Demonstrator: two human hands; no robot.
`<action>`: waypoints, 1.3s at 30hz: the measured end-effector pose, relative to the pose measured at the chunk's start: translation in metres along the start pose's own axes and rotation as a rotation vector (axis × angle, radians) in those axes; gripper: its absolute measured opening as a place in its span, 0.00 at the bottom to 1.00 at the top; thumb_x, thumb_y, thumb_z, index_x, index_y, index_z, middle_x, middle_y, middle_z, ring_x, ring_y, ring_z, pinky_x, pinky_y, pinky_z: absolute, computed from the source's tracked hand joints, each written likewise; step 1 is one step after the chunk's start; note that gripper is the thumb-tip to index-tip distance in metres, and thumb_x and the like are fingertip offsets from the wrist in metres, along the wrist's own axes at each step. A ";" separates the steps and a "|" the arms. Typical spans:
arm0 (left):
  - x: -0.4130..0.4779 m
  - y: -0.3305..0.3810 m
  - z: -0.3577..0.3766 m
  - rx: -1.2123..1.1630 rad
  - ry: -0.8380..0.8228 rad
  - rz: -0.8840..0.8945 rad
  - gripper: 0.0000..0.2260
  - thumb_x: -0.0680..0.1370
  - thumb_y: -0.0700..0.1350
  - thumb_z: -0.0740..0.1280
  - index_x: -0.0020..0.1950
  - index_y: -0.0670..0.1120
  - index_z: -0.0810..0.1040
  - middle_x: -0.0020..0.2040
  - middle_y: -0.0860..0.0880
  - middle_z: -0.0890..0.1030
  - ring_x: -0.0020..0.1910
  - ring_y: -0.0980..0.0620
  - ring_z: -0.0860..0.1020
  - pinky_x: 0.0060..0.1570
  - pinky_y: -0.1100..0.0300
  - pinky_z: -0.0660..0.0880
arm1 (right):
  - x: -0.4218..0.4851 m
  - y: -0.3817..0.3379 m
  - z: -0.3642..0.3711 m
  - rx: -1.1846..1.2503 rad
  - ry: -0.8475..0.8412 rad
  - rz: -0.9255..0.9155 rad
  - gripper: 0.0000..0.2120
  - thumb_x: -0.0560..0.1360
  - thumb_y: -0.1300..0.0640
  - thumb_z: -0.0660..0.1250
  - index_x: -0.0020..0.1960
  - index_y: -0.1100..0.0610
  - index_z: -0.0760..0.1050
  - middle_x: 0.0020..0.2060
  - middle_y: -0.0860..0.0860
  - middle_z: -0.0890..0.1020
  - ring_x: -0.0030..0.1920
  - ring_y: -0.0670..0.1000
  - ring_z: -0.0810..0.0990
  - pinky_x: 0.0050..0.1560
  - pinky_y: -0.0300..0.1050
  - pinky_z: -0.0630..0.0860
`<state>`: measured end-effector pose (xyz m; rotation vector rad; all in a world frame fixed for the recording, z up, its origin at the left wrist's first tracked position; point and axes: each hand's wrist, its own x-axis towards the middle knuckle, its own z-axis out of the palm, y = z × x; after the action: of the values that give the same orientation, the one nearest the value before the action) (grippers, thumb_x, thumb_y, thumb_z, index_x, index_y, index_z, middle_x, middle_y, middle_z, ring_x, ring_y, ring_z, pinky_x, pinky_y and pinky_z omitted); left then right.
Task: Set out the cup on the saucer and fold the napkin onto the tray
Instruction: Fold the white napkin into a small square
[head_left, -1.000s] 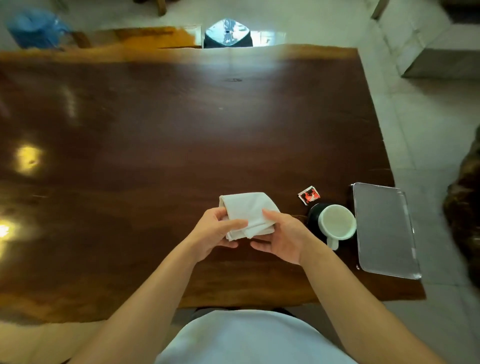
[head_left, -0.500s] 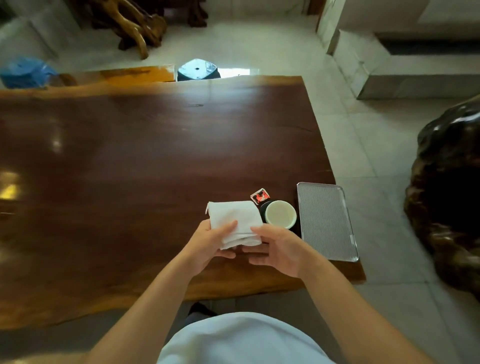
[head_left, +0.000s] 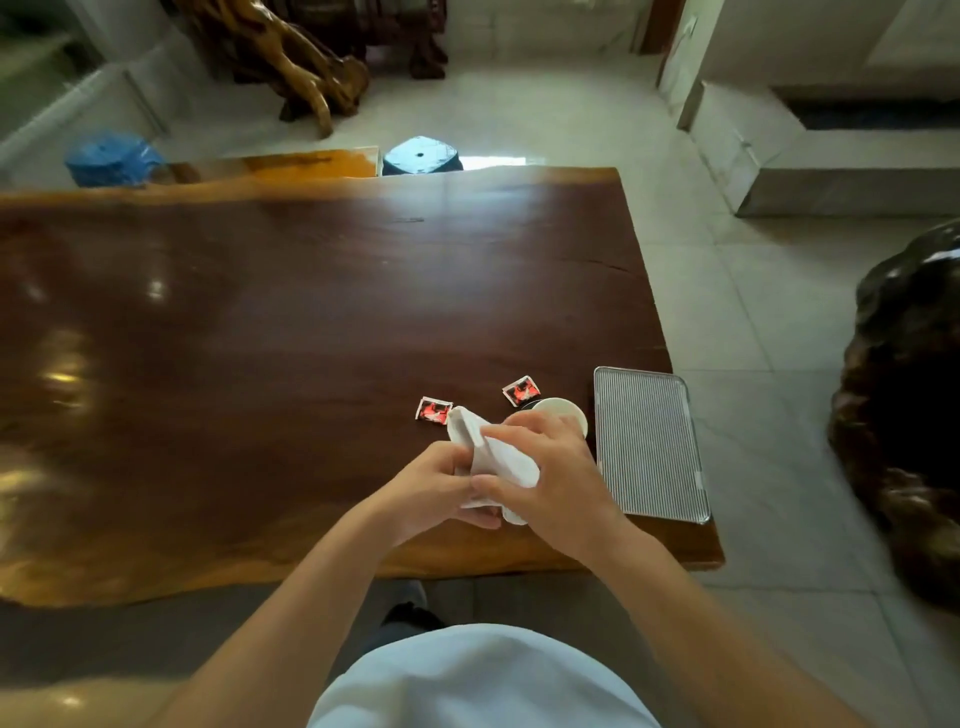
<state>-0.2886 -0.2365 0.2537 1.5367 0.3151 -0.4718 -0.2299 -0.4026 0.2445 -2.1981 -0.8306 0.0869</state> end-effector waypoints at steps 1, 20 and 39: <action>-0.001 0.002 0.002 -0.005 -0.027 -0.001 0.09 0.82 0.39 0.65 0.59 0.42 0.82 0.56 0.45 0.85 0.56 0.47 0.84 0.52 0.50 0.83 | 0.001 -0.005 0.001 0.005 0.015 -0.034 0.17 0.74 0.46 0.71 0.62 0.50 0.81 0.57 0.47 0.80 0.57 0.48 0.74 0.55 0.43 0.77; -0.043 -0.019 -0.004 -0.344 0.122 -0.043 0.15 0.81 0.49 0.67 0.59 0.39 0.82 0.52 0.41 0.86 0.52 0.45 0.85 0.46 0.51 0.82 | -0.024 -0.035 0.022 -0.075 -0.126 -0.196 0.11 0.79 0.53 0.66 0.58 0.56 0.82 0.52 0.52 0.78 0.47 0.50 0.77 0.43 0.46 0.81; -0.071 -0.031 -0.080 -0.118 0.381 0.067 0.10 0.77 0.44 0.70 0.56 0.43 0.76 0.55 0.44 0.80 0.57 0.44 0.81 0.50 0.51 0.84 | 0.023 -0.087 0.080 0.773 0.154 0.724 0.05 0.81 0.46 0.60 0.54 0.44 0.73 0.50 0.47 0.81 0.50 0.51 0.83 0.40 0.43 0.84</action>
<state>-0.3573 -0.1491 0.2588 1.5110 0.5739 -0.1016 -0.2831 -0.2945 0.2526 -1.6185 0.1315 0.4954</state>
